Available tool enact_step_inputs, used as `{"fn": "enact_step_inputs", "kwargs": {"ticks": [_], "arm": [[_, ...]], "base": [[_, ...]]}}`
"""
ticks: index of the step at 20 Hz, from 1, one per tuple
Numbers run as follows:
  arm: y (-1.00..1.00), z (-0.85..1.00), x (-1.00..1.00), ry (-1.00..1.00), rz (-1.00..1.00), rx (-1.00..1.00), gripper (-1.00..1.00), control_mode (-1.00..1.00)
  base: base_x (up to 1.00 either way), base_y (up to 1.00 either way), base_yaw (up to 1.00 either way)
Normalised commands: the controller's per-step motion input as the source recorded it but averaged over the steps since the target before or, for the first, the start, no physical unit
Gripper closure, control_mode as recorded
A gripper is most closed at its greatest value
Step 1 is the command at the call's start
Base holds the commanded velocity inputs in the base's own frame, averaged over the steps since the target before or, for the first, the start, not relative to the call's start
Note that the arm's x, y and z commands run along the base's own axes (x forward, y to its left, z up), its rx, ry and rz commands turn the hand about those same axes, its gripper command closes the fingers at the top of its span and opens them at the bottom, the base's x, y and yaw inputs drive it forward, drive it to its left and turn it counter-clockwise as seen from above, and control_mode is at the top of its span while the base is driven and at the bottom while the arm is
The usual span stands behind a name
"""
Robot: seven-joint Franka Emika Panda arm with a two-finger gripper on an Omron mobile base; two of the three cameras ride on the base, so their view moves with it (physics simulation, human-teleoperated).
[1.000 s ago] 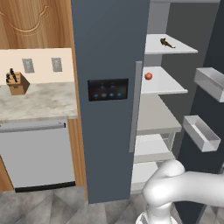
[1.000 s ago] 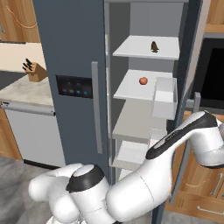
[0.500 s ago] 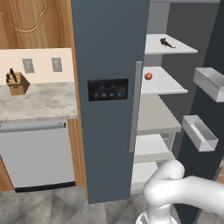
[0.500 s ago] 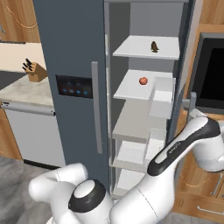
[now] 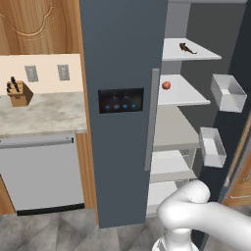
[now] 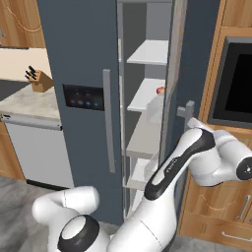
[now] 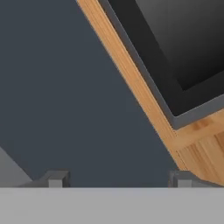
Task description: Pick up the frozen fish from the freezer, place it on any shelf in the fridge, and close the fridge and freezer doors when done.
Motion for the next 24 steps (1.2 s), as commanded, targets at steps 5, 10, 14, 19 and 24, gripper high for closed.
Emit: {"fn": "enact_step_inputs", "kwargs": {"ticks": [5,10,14,19,24], "arm": [[1.0,0.06,0.77,0.0,0.0,0.0,-1.0,-1.0],[1.0,0.1,0.73,-0.02,0.0,0.0,-1.0,-1.0],[1.0,0.14,0.79,-0.04,-0.01,0.02,-1.0,-1.0],[1.0,0.17,0.91,-0.05,-0.08,0.02,-1.0,-1.0],[0.89,0.15,1.0,-0.01,-0.24,-0.04,-1.0,-1.0]], "base": [[0.0,0.0,0.0],[0.0,0.0,0.0],[0.0,0.0,0.0],[0.0,0.0,0.0],[0.0,0.0,0.0]]}}
